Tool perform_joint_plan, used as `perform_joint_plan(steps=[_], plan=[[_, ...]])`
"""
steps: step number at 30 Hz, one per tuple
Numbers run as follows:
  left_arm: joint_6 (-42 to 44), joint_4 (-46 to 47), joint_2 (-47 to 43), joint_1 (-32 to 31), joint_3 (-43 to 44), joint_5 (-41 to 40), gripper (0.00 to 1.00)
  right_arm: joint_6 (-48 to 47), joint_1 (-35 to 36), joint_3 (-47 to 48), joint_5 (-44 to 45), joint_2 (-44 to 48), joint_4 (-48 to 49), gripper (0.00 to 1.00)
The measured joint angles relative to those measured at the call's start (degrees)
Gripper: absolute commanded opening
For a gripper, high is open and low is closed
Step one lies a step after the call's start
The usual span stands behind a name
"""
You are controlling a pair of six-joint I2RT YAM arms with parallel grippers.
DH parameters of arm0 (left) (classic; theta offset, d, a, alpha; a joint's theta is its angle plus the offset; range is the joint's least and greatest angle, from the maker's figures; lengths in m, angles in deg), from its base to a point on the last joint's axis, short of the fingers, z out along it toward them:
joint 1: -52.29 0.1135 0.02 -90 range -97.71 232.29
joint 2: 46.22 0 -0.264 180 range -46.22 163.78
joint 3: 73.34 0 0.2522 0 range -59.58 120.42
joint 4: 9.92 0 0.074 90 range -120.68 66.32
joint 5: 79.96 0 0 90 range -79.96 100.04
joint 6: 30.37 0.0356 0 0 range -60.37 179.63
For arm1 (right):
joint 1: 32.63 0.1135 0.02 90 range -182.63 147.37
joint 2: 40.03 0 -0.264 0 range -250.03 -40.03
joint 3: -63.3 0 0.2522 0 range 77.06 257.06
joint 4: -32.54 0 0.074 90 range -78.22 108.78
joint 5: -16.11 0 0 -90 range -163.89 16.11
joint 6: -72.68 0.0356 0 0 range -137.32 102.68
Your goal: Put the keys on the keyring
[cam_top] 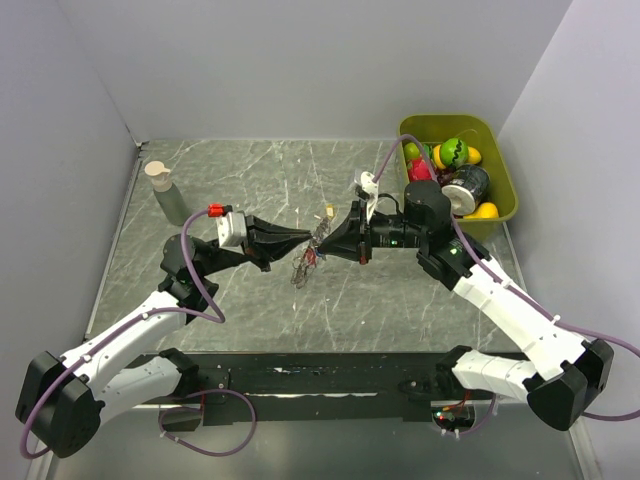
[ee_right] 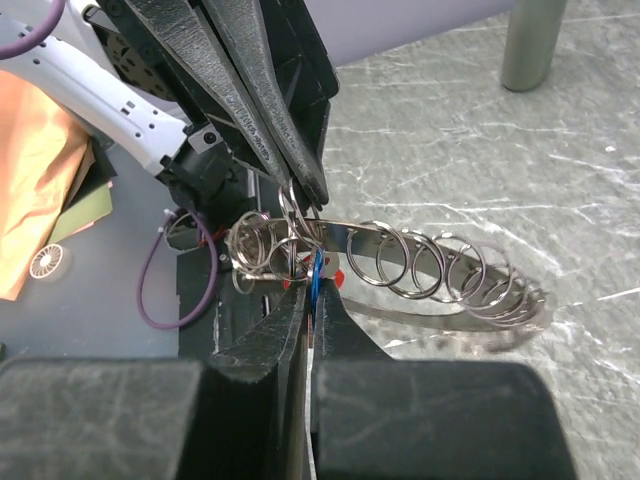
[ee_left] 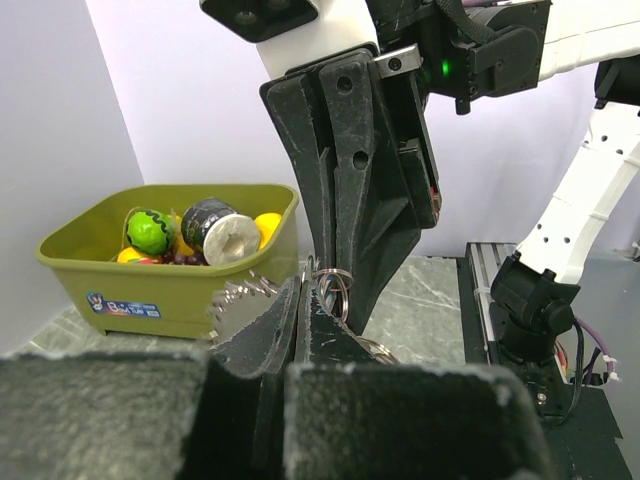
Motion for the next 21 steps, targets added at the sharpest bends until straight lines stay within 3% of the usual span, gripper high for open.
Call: perform_joint_plan(steps=[12, 15, 17, 21], plan=[[-1.7, 1.3, -0.2, 0.0, 0.0, 0.1, 0.01, -1.2, 0.5, -0.8, -0.6, -0.2, 0.4, 0.01], [-2.1, 1.3, -0.2, 0.0, 0.0, 0.1, 0.01, -1.6, 0.9, -0.8, -0.6, -0.5, 0.2, 0.15], [-2.0, 1.2, -0.2, 0.0, 0.0, 0.2, 0.01, -1.6, 1.1, -0.8, -0.5, -0.6, 0.1, 0.37], [-1.7, 1.0, -0.7, 0.0, 0.0, 0.2, 0.01, -1.7, 1.1, -1.5, 1.6, 0.5, -0.4, 0.62]])
